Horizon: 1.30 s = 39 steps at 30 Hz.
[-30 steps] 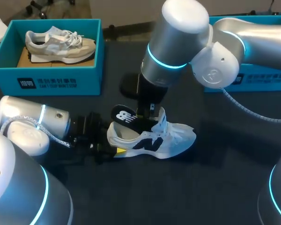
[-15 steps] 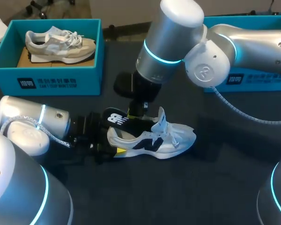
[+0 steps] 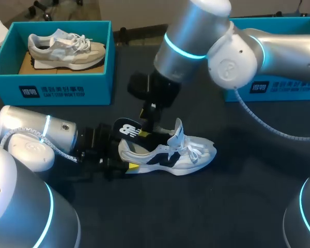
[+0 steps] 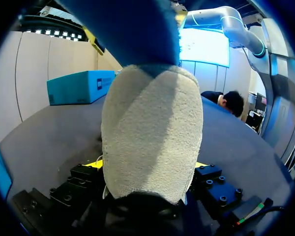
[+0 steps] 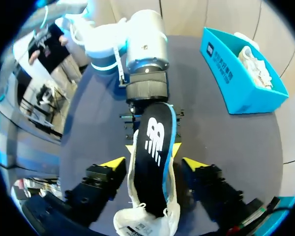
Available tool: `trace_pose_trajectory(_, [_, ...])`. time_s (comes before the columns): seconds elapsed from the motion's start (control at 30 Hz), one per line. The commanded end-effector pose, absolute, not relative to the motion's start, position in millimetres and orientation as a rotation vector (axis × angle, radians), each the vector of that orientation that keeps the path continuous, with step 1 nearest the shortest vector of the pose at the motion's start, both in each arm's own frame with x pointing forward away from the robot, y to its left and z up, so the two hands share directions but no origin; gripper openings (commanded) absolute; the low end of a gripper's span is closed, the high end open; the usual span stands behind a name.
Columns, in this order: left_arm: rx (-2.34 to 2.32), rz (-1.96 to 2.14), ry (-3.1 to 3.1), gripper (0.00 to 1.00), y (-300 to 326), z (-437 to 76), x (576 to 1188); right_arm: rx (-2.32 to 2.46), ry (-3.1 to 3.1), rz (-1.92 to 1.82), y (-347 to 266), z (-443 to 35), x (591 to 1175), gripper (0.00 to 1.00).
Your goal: Take the shoe out of the shoebox, open the shoe tongue, remove and reinsert the insole, then place the shoe into the shoebox
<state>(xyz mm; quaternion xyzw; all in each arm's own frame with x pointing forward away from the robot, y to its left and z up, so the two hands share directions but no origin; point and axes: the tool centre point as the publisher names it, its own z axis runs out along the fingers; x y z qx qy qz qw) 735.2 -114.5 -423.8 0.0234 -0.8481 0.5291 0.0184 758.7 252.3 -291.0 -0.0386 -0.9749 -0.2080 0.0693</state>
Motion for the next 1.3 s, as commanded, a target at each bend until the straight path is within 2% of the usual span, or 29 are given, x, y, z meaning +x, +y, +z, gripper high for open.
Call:
trace_pose_trajectory(0.03, [0.072, 1.640, -2.636, 0.00, -114, -429, 738, -0.179, -2.848, -0.723, 238, -291, 763, 1.00])
trace_pose_trajectory(0.83, [0.072, 1.640, -2.636, 0.00, -114, -429, 738, -0.244, -2.641, -0.716, 246, -305, 759, 0.99])
trace_pose_trajectory(0.9, [0.072, 1.640, -2.636, 0.00, -114, -429, 738, -0.237, -2.637, -0.718, 249, -306, 758, 0.87])
trace_pose_trajectory(0.93, [0.072, 1.640, -2.636, 0.00, -114, -429, 738, -0.236, -2.636, -0.718, 250, -306, 758, 0.89])
trace_pose_trajectory(1.07, [0.072, 1.640, -2.636, 0.00, -114, -429, 738, -0.233, -2.627, -0.723, 254, -308, 755, 0.78])
trace_pose_trajectory(1.2, [0.072, 1.640, -2.636, 0.00, -114, -429, 738, -0.225, -2.615, -0.730, 258, -312, 752, 0.73])
trace_pose_trajectory(1.23, [0.072, 1.640, -2.636, 0.00, -114, -429, 738, -0.224, -2.613, -0.732, 259, -312, 752, 0.67])
trace_pose_trajectory(1.27, [0.072, 1.640, -2.636, 0.00, -114, -429, 738, -0.223, -2.611, -0.733, 260, -313, 751, 0.53])
trace_pose_trajectory(1.3, [0.072, 1.640, -2.636, 0.00, -114, -429, 738, -0.222, -2.609, -0.732, 261, -313, 750, 0.48])
